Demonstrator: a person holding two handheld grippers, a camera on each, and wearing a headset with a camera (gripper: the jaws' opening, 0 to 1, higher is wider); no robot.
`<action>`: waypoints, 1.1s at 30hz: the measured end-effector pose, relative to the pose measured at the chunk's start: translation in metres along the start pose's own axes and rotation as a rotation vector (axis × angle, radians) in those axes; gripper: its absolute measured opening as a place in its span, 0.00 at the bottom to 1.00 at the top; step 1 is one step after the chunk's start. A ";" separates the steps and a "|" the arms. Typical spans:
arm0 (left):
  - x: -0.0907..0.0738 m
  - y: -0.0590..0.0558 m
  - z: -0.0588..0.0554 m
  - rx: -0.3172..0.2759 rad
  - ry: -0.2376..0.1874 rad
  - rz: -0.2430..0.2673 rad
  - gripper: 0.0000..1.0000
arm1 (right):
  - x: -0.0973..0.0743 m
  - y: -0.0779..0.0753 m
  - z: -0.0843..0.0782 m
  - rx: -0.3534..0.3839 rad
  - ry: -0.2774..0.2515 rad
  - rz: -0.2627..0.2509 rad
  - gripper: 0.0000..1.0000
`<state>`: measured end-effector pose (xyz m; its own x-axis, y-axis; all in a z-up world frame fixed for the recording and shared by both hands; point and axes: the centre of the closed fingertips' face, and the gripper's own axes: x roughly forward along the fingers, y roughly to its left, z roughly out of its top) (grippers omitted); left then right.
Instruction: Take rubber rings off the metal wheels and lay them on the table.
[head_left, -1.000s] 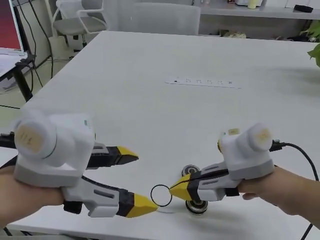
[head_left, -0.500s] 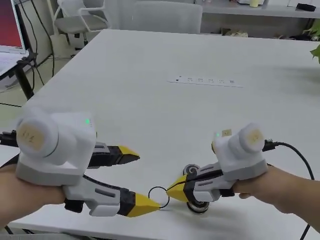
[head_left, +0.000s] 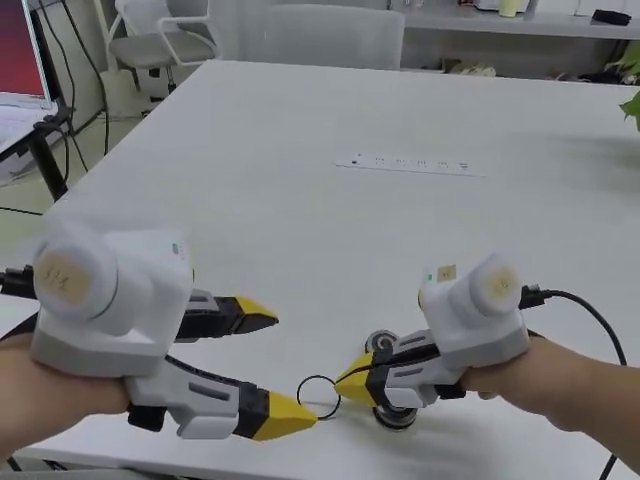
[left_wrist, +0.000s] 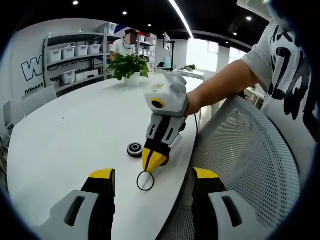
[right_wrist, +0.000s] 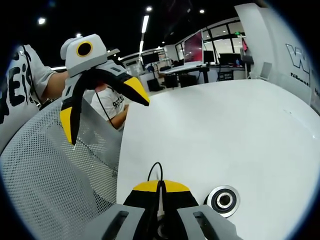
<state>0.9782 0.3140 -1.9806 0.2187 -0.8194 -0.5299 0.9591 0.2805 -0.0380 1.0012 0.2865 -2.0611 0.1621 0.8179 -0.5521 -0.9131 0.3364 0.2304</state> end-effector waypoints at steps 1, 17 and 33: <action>0.000 0.000 0.000 -0.001 0.000 0.000 0.59 | 0.000 0.000 0.000 -0.002 0.001 -0.002 0.00; -0.002 0.001 0.001 -0.001 -0.001 0.002 0.59 | -0.008 -0.007 0.005 -0.032 -0.026 -0.041 0.10; -0.001 -0.001 0.000 -0.006 0.008 -0.003 0.59 | -0.024 -0.007 0.017 -0.006 -0.092 -0.053 0.16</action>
<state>0.9773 0.3147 -1.9804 0.2142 -0.8163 -0.5364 0.9587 0.2808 -0.0444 1.0096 0.2725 -2.0359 0.2440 0.8386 -0.4870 -0.9044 0.3781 0.1978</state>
